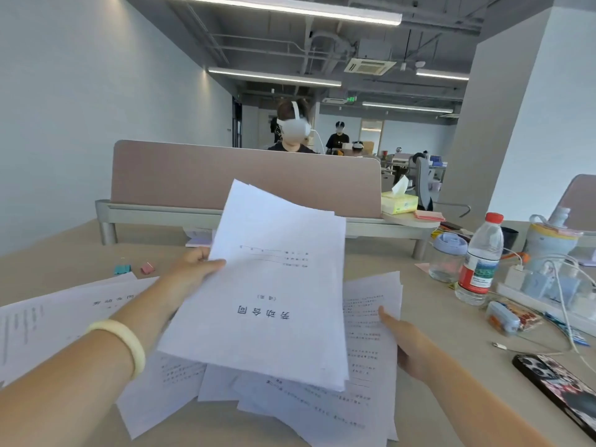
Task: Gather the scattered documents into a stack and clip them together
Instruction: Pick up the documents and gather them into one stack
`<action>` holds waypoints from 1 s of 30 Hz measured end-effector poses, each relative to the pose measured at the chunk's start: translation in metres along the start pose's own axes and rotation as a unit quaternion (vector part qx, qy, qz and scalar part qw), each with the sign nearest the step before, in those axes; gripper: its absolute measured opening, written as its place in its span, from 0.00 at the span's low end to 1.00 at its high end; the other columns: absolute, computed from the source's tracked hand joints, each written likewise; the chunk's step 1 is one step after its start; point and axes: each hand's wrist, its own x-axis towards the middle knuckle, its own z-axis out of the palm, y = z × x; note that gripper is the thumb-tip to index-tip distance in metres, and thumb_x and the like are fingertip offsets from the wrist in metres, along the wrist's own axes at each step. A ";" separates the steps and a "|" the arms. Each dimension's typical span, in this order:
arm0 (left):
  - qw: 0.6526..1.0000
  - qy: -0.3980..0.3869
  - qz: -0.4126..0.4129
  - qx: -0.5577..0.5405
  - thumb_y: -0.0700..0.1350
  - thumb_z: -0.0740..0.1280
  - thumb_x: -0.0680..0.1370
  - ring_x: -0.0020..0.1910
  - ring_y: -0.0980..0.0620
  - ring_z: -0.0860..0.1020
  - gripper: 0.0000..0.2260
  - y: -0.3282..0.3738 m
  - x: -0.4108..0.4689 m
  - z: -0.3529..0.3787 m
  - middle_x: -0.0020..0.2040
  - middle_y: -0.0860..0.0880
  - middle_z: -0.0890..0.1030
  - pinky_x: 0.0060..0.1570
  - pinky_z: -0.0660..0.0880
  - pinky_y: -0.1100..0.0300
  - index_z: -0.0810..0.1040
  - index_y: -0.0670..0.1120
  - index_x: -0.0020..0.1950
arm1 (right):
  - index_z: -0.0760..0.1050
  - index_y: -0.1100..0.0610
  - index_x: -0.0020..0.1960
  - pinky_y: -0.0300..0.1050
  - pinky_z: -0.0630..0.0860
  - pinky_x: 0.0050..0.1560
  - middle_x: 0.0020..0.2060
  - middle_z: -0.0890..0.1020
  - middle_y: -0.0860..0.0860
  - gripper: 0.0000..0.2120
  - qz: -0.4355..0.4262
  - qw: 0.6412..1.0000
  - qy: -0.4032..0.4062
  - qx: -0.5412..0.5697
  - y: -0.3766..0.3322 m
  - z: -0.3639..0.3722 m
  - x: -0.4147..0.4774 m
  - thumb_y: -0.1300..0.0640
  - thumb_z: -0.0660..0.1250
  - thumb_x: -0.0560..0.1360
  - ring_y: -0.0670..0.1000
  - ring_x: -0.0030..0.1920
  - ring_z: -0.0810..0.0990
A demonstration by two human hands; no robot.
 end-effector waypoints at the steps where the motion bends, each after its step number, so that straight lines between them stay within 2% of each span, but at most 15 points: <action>1: 1.000 -0.013 -0.012 -0.006 0.34 0.64 0.76 0.22 0.62 0.77 0.05 -0.007 0.000 0.011 0.37 0.45 0.80 0.28 0.75 0.68 0.74 0.42 0.44 | 0.76 0.59 0.61 0.55 0.77 0.52 0.57 0.82 0.61 0.23 0.001 0.999 -0.009 0.035 0.000 0.000 0.000 0.42 0.56 0.78 0.60 0.56 0.81; 3: 0.997 -0.055 -0.046 -0.005 0.33 0.65 0.75 0.26 0.56 0.80 0.05 -0.025 -0.006 0.036 0.42 0.41 0.80 0.29 0.76 0.66 0.75 0.38 0.50 | 0.76 0.56 0.63 0.58 0.75 0.57 0.59 0.81 0.59 0.32 0.001 0.994 -0.049 0.097 0.000 -0.004 0.000 0.34 0.50 0.76 0.60 0.60 0.79; 5: 0.990 -0.111 -0.080 0.017 0.32 0.65 0.75 0.38 0.47 0.81 0.11 -0.044 -0.012 0.061 0.48 0.40 0.80 0.38 0.78 0.59 0.74 0.38 0.57 | 0.76 0.55 0.63 0.58 0.73 0.59 0.60 0.81 0.58 0.36 0.010 0.988 -0.100 0.113 0.000 -0.007 -0.003 0.31 0.46 0.75 0.60 0.62 0.78; 6: 0.984 -0.138 -0.086 0.069 0.33 0.65 0.75 0.44 0.45 0.80 0.13 -0.052 -0.013 0.073 0.52 0.42 0.79 0.44 0.77 0.56 0.73 0.40 0.58 | 0.77 0.55 0.62 0.56 0.74 0.58 0.59 0.82 0.57 0.34 0.018 0.988 -0.119 0.099 0.001 -0.007 -0.005 0.32 0.48 0.75 0.59 0.61 0.79; 7: 0.974 -0.163 -0.085 0.135 0.35 0.66 0.74 0.50 0.45 0.79 0.15 -0.059 -0.014 0.081 0.56 0.44 0.78 0.51 0.77 0.54 0.72 0.42 0.60 | 0.78 0.56 0.61 0.55 0.76 0.56 0.57 0.83 0.57 0.28 0.018 0.988 -0.134 0.073 0.002 -0.004 -0.008 0.36 0.54 0.77 0.58 0.58 0.81; 8: 0.961 -0.179 -0.082 0.192 0.37 0.67 0.74 0.56 0.45 0.78 0.19 -0.062 -0.015 0.089 0.61 0.45 0.76 0.57 0.76 0.51 0.70 0.44 0.64 | 0.78 0.57 0.61 0.55 0.78 0.55 0.55 0.84 0.57 0.21 0.015 0.988 -0.146 0.045 0.004 -0.003 -0.008 0.44 0.62 0.77 0.58 0.56 0.83; 9: 0.954 -0.185 -0.074 0.222 0.39 0.68 0.73 0.62 0.45 0.75 0.25 -0.064 -0.013 0.095 0.67 0.46 0.73 0.61 0.74 0.49 0.67 0.46 0.69 | 0.77 0.59 0.62 0.55 0.79 0.54 0.54 0.84 0.57 0.18 -0.004 0.990 -0.142 0.022 0.006 -0.001 -0.008 0.54 0.70 0.74 0.58 0.54 0.84; 11: 0.954 -0.194 -0.071 0.218 0.43 0.68 0.73 0.70 0.46 0.67 0.34 -0.062 -0.013 0.105 0.74 0.49 0.65 0.67 0.69 0.49 0.57 0.50 0.75 | 0.75 0.63 0.63 0.52 0.80 0.52 0.53 0.84 0.59 0.27 -0.022 0.992 -0.118 -0.036 0.012 0.000 -0.003 0.64 0.72 0.64 0.60 0.54 0.83; 13: 0.950 -0.196 -0.064 0.235 0.43 0.67 0.75 0.74 0.46 0.61 0.36 -0.051 -0.020 0.112 0.77 0.51 0.58 0.69 0.65 0.53 0.50 0.52 0.77 | 0.74 0.65 0.62 0.50 0.81 0.46 0.53 0.84 0.61 0.29 -0.024 0.992 -0.103 -0.064 0.012 0.004 -0.002 0.66 0.69 0.60 0.62 0.53 0.83; 17: 0.969 -0.147 -0.075 0.184 0.42 0.69 0.75 0.73 0.47 0.64 0.39 -0.049 -0.021 0.104 0.76 0.45 0.61 0.67 0.65 0.57 0.46 0.47 0.77 | 0.74 0.68 0.61 0.52 0.81 0.45 0.53 0.83 0.64 0.30 -0.066 0.992 -0.095 -0.057 -0.003 0.000 -0.003 0.67 0.68 0.58 0.61 0.46 0.84; 21: 0.977 -0.149 -0.073 0.132 0.48 0.74 0.70 0.68 0.47 0.70 0.43 -0.050 -0.025 0.085 0.71 0.46 0.68 0.63 0.67 0.56 0.52 0.48 0.77 | 0.76 0.65 0.59 0.47 0.82 0.41 0.50 0.85 0.60 0.26 -0.105 0.980 -0.159 -0.048 -0.030 -0.009 -0.019 0.65 0.71 0.61 0.56 0.44 0.86; 23: 0.981 -0.176 -0.060 0.057 0.50 0.77 0.64 0.63 0.51 0.74 0.41 -0.042 -0.031 0.083 0.67 0.50 0.74 0.59 0.70 0.58 0.61 0.49 0.73 | 0.78 0.63 0.58 0.48 0.82 0.44 0.52 0.85 0.59 0.23 -0.124 0.974 -0.183 -0.050 -0.042 -0.007 -0.027 0.64 0.71 0.62 0.57 0.47 0.85; 25: 0.977 -0.204 -0.054 -0.015 0.50 0.77 0.62 0.62 0.52 0.76 0.36 -0.031 -0.034 0.081 0.64 0.53 0.78 0.60 0.72 0.57 0.68 0.50 0.68 | 0.79 0.61 0.56 0.49 0.82 0.45 0.52 0.85 0.59 0.20 -0.144 0.970 -0.188 -0.053 -0.052 -0.006 -0.036 0.64 0.70 0.64 0.57 0.48 0.85; 28: 0.977 -0.204 -0.033 -0.055 0.47 0.76 0.63 0.60 0.49 0.79 0.30 -0.018 -0.038 0.077 0.61 0.51 0.81 0.64 0.72 0.46 0.73 0.49 0.64 | 0.77 0.61 0.59 0.48 0.82 0.45 0.54 0.84 0.59 0.21 -0.170 0.967 -0.184 -0.040 -0.061 -0.002 -0.047 0.65 0.69 0.65 0.57 0.50 0.85; 30: 0.984 -0.169 -0.001 -0.064 0.42 0.75 0.67 0.59 0.49 0.79 0.26 -0.009 -0.041 0.077 0.60 0.48 0.81 0.62 0.74 0.50 0.74 0.46 0.64 | 0.77 0.60 0.59 0.48 0.82 0.44 0.54 0.84 0.58 0.21 -0.181 0.967 -0.176 -0.033 -0.062 0.001 -0.052 0.66 0.69 0.66 0.57 0.49 0.85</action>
